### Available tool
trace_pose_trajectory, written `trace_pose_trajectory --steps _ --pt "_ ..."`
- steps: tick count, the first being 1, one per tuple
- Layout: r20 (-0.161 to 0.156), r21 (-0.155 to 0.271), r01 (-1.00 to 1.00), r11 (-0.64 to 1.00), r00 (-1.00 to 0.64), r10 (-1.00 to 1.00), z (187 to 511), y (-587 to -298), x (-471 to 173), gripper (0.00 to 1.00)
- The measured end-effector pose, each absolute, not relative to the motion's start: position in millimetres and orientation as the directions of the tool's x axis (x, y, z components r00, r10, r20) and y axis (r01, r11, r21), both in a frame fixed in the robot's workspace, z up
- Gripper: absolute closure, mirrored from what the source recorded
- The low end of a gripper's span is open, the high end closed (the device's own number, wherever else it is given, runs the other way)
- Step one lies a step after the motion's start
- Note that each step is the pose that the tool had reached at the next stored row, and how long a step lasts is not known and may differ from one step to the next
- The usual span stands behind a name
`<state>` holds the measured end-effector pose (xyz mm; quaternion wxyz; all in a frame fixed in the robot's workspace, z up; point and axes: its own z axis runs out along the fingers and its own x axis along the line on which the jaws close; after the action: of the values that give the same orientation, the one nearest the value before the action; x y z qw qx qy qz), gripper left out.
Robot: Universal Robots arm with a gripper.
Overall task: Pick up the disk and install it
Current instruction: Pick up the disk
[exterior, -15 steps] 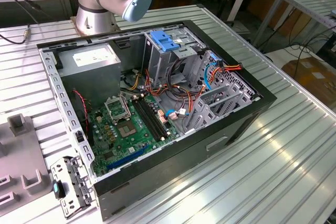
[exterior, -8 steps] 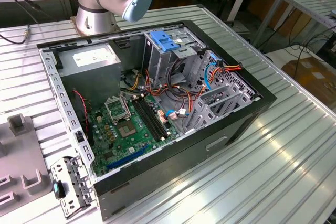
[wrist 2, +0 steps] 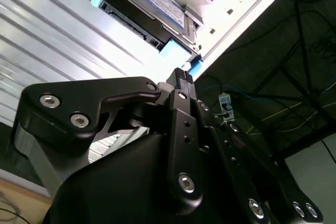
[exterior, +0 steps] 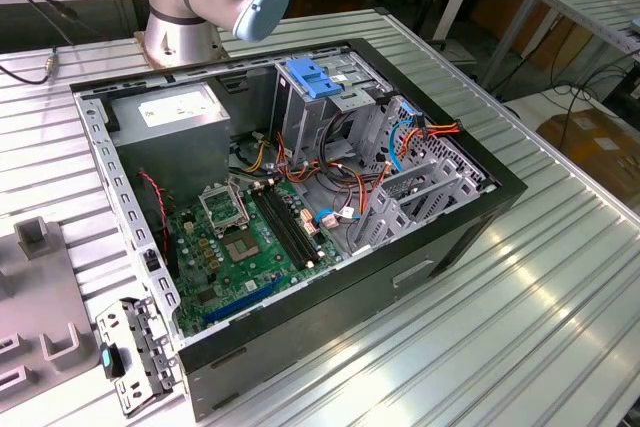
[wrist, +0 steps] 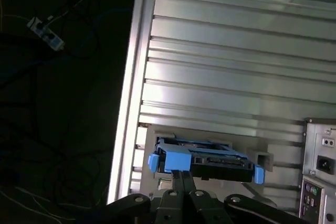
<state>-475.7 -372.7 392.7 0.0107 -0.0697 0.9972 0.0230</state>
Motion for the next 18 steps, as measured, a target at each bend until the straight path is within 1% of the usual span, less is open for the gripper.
trace_pose_trajectory --steps 6,18 --pt "-0.024 0.044 -0.279 0.959 -0.960 -0.278 392.8 -372.7 -475.7 0.89" --pt "-0.025 0.044 -0.447 0.894 -0.895 -0.446 392.7 -372.7 -475.7 0.89"
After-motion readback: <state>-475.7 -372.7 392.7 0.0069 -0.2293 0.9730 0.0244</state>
